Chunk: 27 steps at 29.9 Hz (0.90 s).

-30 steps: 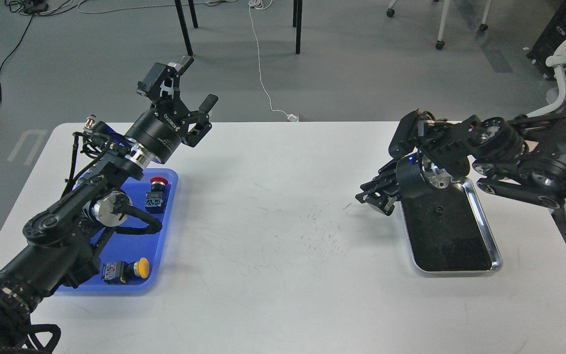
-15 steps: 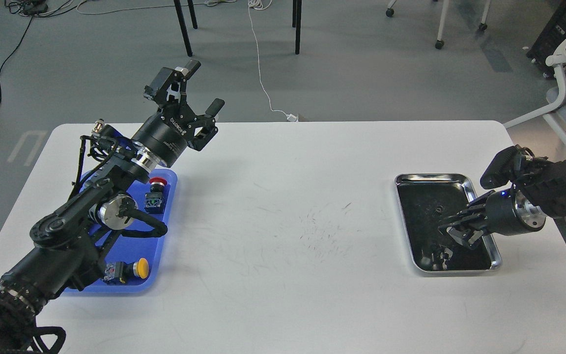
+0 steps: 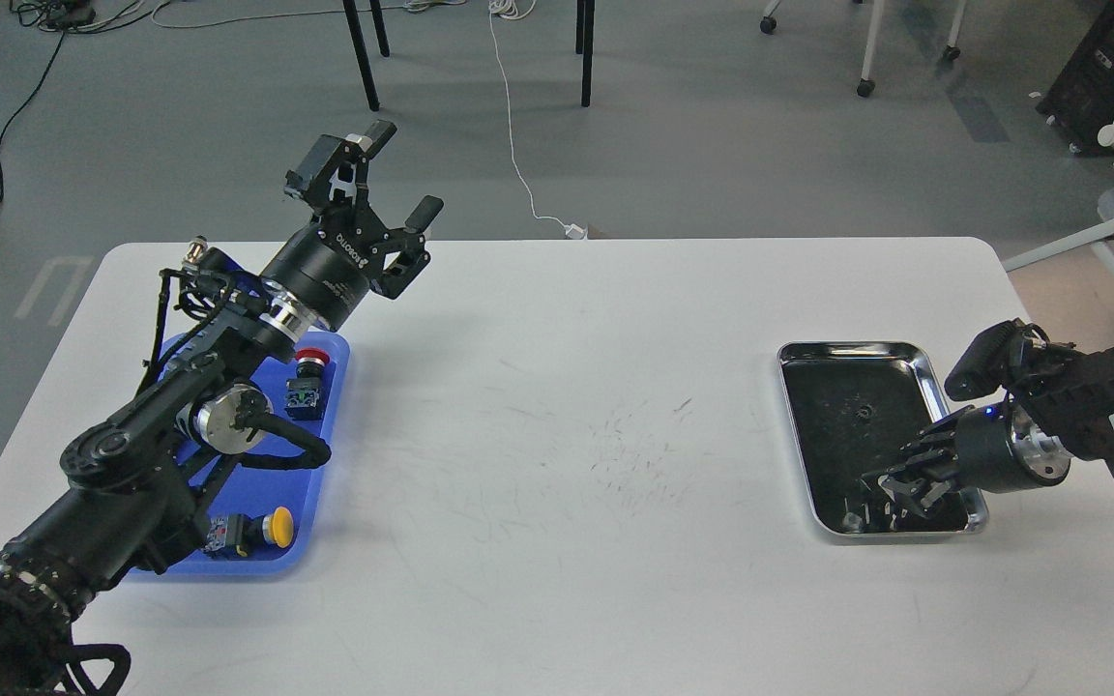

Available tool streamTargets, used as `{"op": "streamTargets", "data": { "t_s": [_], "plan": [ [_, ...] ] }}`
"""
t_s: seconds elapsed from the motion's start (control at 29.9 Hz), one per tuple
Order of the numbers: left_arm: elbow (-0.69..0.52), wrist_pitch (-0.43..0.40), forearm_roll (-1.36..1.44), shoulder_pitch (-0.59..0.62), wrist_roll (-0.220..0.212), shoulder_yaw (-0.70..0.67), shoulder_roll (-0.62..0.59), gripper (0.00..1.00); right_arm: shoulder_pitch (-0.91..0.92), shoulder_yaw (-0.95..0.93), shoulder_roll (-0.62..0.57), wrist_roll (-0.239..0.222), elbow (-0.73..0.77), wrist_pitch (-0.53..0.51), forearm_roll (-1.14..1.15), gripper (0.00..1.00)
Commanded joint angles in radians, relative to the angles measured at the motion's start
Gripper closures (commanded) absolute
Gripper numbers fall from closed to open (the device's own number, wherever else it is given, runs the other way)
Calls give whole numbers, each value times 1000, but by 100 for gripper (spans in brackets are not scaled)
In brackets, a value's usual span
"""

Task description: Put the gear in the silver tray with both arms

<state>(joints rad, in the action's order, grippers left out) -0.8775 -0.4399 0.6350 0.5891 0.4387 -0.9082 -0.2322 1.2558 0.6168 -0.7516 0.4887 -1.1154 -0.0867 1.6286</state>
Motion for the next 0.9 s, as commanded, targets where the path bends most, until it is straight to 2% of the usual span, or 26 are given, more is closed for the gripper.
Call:
{"op": "streamTargets", "data": {
  "t_s": [0.0,0.17,0.33,0.4,0.53,0.74,0.87],
  "plan": [
    [0,0,0,0,0,0,-1,2,-9,-64,-6,0,-3,4,-13,4],
    [0,1,0,0,3,0,-1,2,-35,-242,-8,0,0,4,-142,1],
    [-17,18,0,-12,9,-1,-1,2,-110,-429,12,0,25,5,-586,1],
    [-38,41,-1,-31,9,-12,-6,2,-150,-500,46,0,28,5,-805,1],
    [-57,93,-3,-46,9,-37,-6,2,-208,-615,92,0,29,10,-1088,1],
    [-64,87,-12,-78,12,-61,8,2,-308,-799,195,0,37,56,-1374,1],
    [-69,81,-9,-156,8,-133,46,2,-383,-943,290,0,89,108,-1418,1]
  ]
}}
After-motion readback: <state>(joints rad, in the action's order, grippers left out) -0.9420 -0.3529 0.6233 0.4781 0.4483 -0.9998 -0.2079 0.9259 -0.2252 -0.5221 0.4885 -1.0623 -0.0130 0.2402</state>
